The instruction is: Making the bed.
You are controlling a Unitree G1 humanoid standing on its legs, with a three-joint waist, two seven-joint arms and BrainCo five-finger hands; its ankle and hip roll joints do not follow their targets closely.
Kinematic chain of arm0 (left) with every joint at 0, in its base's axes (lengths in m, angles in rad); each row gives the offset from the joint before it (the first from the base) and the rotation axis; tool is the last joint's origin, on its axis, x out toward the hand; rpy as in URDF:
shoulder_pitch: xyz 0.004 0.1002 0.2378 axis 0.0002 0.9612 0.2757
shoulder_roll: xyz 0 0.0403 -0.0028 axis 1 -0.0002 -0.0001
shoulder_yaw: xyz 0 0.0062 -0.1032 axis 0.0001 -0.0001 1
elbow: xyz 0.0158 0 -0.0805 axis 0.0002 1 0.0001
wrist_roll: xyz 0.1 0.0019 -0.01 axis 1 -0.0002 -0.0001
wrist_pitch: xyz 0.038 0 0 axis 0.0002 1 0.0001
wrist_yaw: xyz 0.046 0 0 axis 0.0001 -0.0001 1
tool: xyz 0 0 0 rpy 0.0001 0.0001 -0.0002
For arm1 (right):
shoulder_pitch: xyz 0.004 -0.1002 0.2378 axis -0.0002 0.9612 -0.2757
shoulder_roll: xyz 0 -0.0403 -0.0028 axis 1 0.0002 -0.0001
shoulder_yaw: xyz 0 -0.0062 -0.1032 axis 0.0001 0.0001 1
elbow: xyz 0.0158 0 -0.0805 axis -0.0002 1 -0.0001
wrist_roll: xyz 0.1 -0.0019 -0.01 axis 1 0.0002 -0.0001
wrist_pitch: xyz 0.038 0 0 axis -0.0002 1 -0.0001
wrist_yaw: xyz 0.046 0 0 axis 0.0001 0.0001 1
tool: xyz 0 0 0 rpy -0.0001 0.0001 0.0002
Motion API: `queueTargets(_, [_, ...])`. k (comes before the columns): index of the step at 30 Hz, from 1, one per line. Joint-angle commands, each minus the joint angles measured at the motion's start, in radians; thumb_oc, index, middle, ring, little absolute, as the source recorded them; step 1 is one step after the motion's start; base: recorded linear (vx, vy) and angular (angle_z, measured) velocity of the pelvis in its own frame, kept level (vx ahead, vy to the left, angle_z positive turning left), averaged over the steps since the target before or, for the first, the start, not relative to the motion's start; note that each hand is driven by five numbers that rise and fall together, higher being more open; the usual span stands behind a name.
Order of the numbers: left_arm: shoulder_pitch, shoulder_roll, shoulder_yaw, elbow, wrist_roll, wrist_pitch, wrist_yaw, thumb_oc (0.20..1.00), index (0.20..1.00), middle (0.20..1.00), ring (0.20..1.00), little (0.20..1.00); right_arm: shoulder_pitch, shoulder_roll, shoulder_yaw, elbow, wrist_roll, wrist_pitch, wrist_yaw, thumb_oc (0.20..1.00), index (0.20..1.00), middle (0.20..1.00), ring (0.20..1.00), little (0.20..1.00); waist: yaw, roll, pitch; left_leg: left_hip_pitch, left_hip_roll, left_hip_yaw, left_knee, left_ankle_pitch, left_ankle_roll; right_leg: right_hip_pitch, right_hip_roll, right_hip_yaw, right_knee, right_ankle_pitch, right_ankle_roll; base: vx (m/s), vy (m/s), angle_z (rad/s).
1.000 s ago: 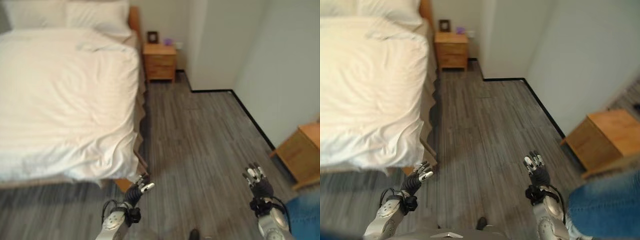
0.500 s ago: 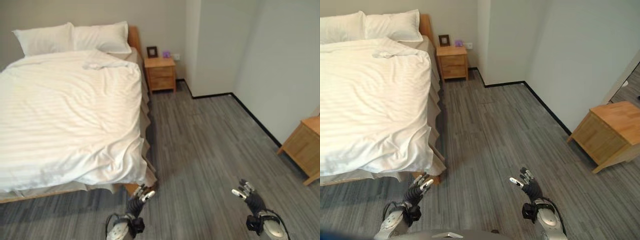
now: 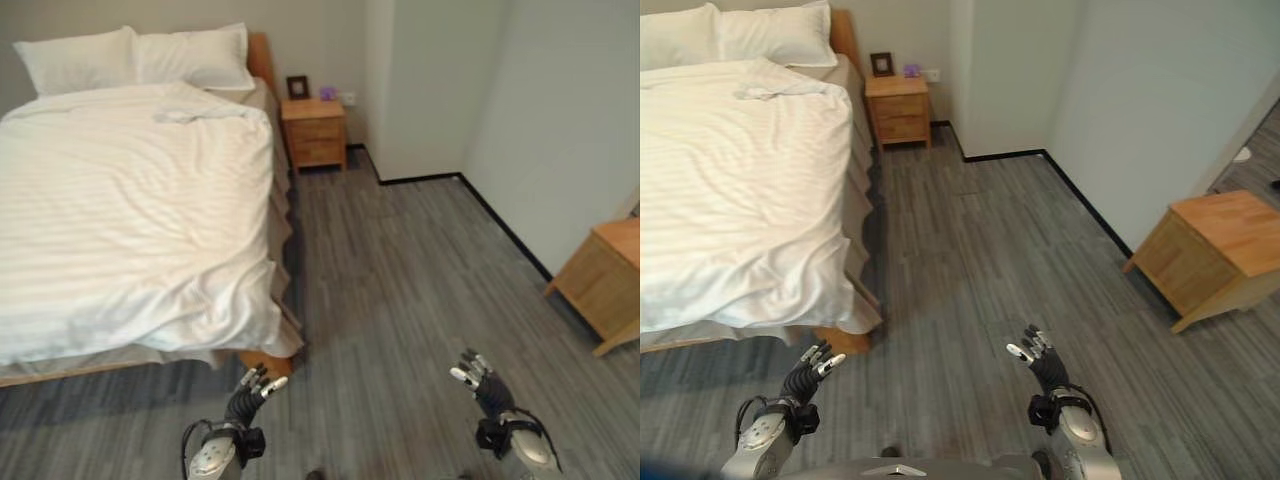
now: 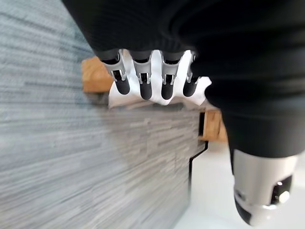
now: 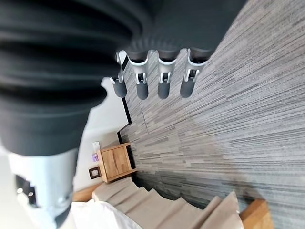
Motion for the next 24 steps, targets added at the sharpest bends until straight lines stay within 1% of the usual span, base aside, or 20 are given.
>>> queueTargets(1, [-0.042, 0.014, -0.063, -0.109, -0.017, -0.025, -0.022, 1.000, 1.000, 1.000, 1.000, 1.000, -0.023, -0.048, -0.048, -0.131, 0.053, -0.055, 0.002, 1.000, 1.000, 1.000, 1.000, 1.000, -0.006, -0.011, 0.004, -0.032, 0.095, -0.034, 0.059, 0.106, -0.007, -0.005, 0.082, 0.009, -0.044, 0.046, -0.047, -0.04, -0.301, 0.30])
queueTargets(2, [-0.043, 0.014, -0.063, -0.109, -0.017, -0.025, -0.022, 1.000, 1.000, 1.000, 1.000, 1.000, -0.023, -0.049, -0.048, -0.131, 0.054, -0.055, 0.002, 1.000, 1.000, 1.000, 1.000, 1.000, -0.008, -0.010, 0.004, -0.035, 0.096, -0.038, 0.062, 0.105, -0.008, -0.004, 0.083, 0.006, -0.045, 0.046, -0.048, -0.09, -0.415, 0.44])
queueTargets(3, [-0.047, -0.007, -0.084, -0.116, -0.027, -0.008, -0.035, 1.000, 1.000, 1.000, 1.000, 1.000, -0.025, -0.057, -0.073, -0.124, 0.123, -0.065, -0.009, 1.000, 1.000, 1.000, 1.000, 1.000, -0.024, -0.029, 0.021, -0.069, 0.108, 0.049, 0.175, 0.111, 0.012, 0.016, 0.097, -0.048, -0.062, 0.045, -0.077, -0.05, -0.396, 0.64])
queueTargets(4, [-0.041, -0.010, -0.095, -0.124, -0.020, -0.007, -0.044, 1.000, 1.000, 1.000, 1.000, 1.000, -0.023, -0.050, -0.080, -0.103, 0.162, -0.060, -0.011, 1.000, 1.000, 1.000, 1.000, 1.000, -0.022, -0.038, 0.030, -0.067, 0.091, 0.042, 0.231, 0.085, 0.020, 0.030, 0.103, -0.050, -0.071, 0.043, -0.087, -0.06, -0.393, 0.69])
queueTargets(5, [-0.042, -0.010, -0.095, -0.124, -0.020, -0.006, -0.044, 1.000, 1.000, 1.000, 1.000, 1.000, -0.024, -0.050, -0.080, -0.103, 0.162, -0.060, -0.011, 1.000, 1.000, 1.000, 1.000, 1.000, -0.022, -0.038, 0.028, -0.070, 0.091, 0.042, 0.230, 0.086, 0.020, 0.027, 0.103, -0.050, -0.072, 0.045, -0.087, -0.02, -0.294, 0.15])
queueTargets(6, [-0.032, -0.011, -0.120, -0.155, -0.018, -0.006, -0.058, 1.000, 1.000, 1.000, 1.000, 1.000, -0.028, -0.032, -0.093, -0.065, 0.259, -0.059, -0.016, 1.000, 1.000, 1.000, 1.000, 1.000, -0.004, -0.048, 0.038, -0.112, 0.001, -0.042, 0.303, 0.046, 0.027, 0.041, 0.110, -0.031, -0.089, 0.044, -0.094, -0.02, -0.177, -0.23])
queueTargets(8, [-0.032, -0.010, -0.120, -0.155, -0.018, -0.005, -0.058, 1.000, 1.000, 1.000, 1.000, 1.000, -0.029, -0.032, -0.093, -0.065, 0.259, -0.059, -0.016, 1.000, 1.000, 1.000, 1.000, 1.000, -0.005, -0.049, 0.035, -0.116, 0.000, -0.043, 0.303, 0.048, 0.027, 0.038, 0.109, -0.032, -0.090, 0.045, -0.094, 0.00, -0.145, -0.23])
queueTargets(9, [-0.022, -0.014, -0.125, -0.158, -0.022, 0.002, -0.068, 1.000, 1.000, 1.000, 1.000, 1.000, -0.027, -0.028, -0.092, -0.052, 0.258, -0.049, -0.005, 1.000, 1.000, 1.000, 1.000, 1.000, 0.000, -0.056, 0.034, -0.126, -0.047, -0.037, 0.282, 0.015, 0.039, 0.049, 0.117, -0.030, -0.103, 0.050, -0.095, 0.04, -0.157, 0.01])
queueTargets(10, [-0.015, -0.014, -0.129, -0.158, -0.023, 0.004, -0.074, 1.000, 1.000, 1.000, 1.000, 1.000, -0.022, -0.027, -0.094, -0.051, 0.247, -0.049, -0.005, 1.000, 1.000, 1.000, 1.000, 1.000, 0.000, -0.056, 0.027, -0.118, -0.070, -0.022, 0.244, 0.002, 0.049, 0.053, 0.121, -0.037, -0.109, 0.051, -0.096, 0.08, -0.195, 0.12])
queueTargets(11, [-0.009, -0.011, -0.135, -0.150, -0.015, 0.004, -0.076, 1.000, 1.000, 1.000, 1.000, 1.000, -0.010, -0.020, -0.095, -0.052, 0.248, -0.048, 0.007, 1.000, 1.000, 1.000, 1.000, 1.000, 0.002, -0.051, 0.013, -0.102, -0.124, -0.028, 0.188, -0.016, 0.067, 0.055, 0.138, -0.039, -0.118, 0.053, -0.098, 0.06, -0.079, 0.24])
queueTargets(12, [-0.009, -0.011, -0.135, -0.150, -0.015, 0.004, -0.076, 1.000, 1.000, 1.000, 1.000, 1.000, -0.010, -0.020, -0.095, -0.052, 0.248, -0.048, 0.007, 1.000, 1.000, 1.000, 1.000, 1.000, 0.001, -0.051, 0.014, -0.100, -0.125, -0.028, 0.186, -0.016, 0.067, 0.056, 0.137, -0.039, -0.118, 0.053, -0.097, 0.06, -0.045, 0.25])
queueTargets(13, [-0.018, -0.009, -0.150, -0.144, -0.001, 0.006, -0.076, 1.000, 1.000, 1.000, 1.000, 1.000, 0.003, -0.016, -0.084, -0.065, 0.232, -0.051, 0.018, 1.000, 1.000, 1.000, 1.000, 1.000, -0.008, -0.037, 0.005, -0.089, -0.151, -0.018, 0.125, -0.011, 0.077, 0.043, 0.150, -0.046, -0.106, 0.048, -0.095, 0.02, -0.006, 0.20])
queueTargets(14, [-0.018, -0.009, -0.150, -0.144, -0.001, 0.006, -0.076, 1.000, 1.000, 1.000, 1.000, 1.000, 0.004, -0.016, -0.084, -0.065, 0.232, -0.051, 0.018, 1.000, 1.000, 1.000, 1.000, 1.000, -0.008, -0.037, 0.005, -0.089, -0.151, -0.018, 0.124, -0.010, 0.077, 0.043, 0.150, -0.046, -0.105, 0.048, -0.095, -0.01, 0.009, 0.23])
queueTargets(16, [-0.033, -0.007, -0.165, -0.150, 0.002, 0.002, -0.076, 1.000, 1.000, 1.000, 1.000, 1.000, 0.002, -0.015, -0.061, -0.071, 0.209, -0.046, 0.021, 1.000, 1.000, 1.000, 1.000, 1.000, -0.026, -0.023, 0.007, -0.064, -0.144, 0.020, 0.096, -0.013, 0.080, 0.026, 0.155, -0.049, -0.078, 0.030, -0.101, -0.02, 0.070, 0.31])
queueTargets(18, [-0.055, 0.000, -0.174, -0.162, 0.014, -0.007, -0.065, 1.000, 1.000, 1.000, 1.000, 1.000, -0.002, 0.000, -0.037, -0.062, 0.189, -0.041, 0.015, 1.000, 1.000, 1.000, 1.000, 1.000, -0.037, -0.012, -0.001, -0.035, -0.155, 0.004, 0.065, -0.014, 0.087, 0.029, 0.152, -0.051, -0.058, 0.024, -0.100, 0.05, 0.117, 0.16])
queueTargets(19, [-0.055, 0.000, -0.174, -0.162, 0.014, -0.006, -0.065, 1.000, 1.000, 1.000, 1.000, 1.000, -0.002, 0.000, -0.037, -0.062, 0.189, -0.041, 0.015, 1.000, 1.000, 1.000, 1.000, 1.000, -0.037, -0.013, -0.001, -0.035, -0.155, 0.004, 0.065, -0.014, 0.088, 0.029, 0.152, -0.051, -0.057, 0.024, -0.100, 0.10, 0.144, 0.00])
queueTargets(21, [-0.061, 0.007, -0.148, -0.186, -0.009, -0.014, -0.044, 1.000, 1.000, 1.000, 1.000, 1.000, -0.015, 0.014, -0.014, -0.049, 0.186, -0.029, 0.024, 1.000, 1.000, 1.000, 1.000, 1.000, -0.026, -0.014, -0.010, -0.016, -0.168, -0.014, 0.062, -0.031, 0.104, 0.038, 0.131, -0.056, -0.021, 0.007, -0.094, 0.10, 0.143, 0.00])
queueTargets(22, [-0.061, 0.007, -0.148, -0.186, -0.009, -0.014, -0.044, 1.000, 1.000, 1.000, 1.000, 1.000, -0.015, 0.014, -0.014, -0.048, 0.186, -0.029, 0.024, 1.000, 1.000, 1.000, 1.000, 1.000, -0.027, -0.014, -0.009, -0.016, -0.168, -0.014, 0.062, -0.031, 0.104, 0.037, 0.131, -0.057, -0.020, 0.006, -0.094, 0.05, 0.101, 0.03])
queueTargets(24, [-0.068, 0.004, -0.131, -0.182, -0.031, -0.018, -0.030, 1.000, 1.000, 1.000, 1.000, 1.000, -0.037, 0.013, 0.000, -0.039, 0.181, -0.024, 0.024, 1.000, 1.000, 1.000, 1.000, 1.000, -0.008, -0.016, -0.009, -0.015, -0.180, -0.040, 0.071, -0.048, 0.120, 0.022, 0.109, -0.064, 0.044, -0.008, -0.088, 0.03, 0.098, 0.14])
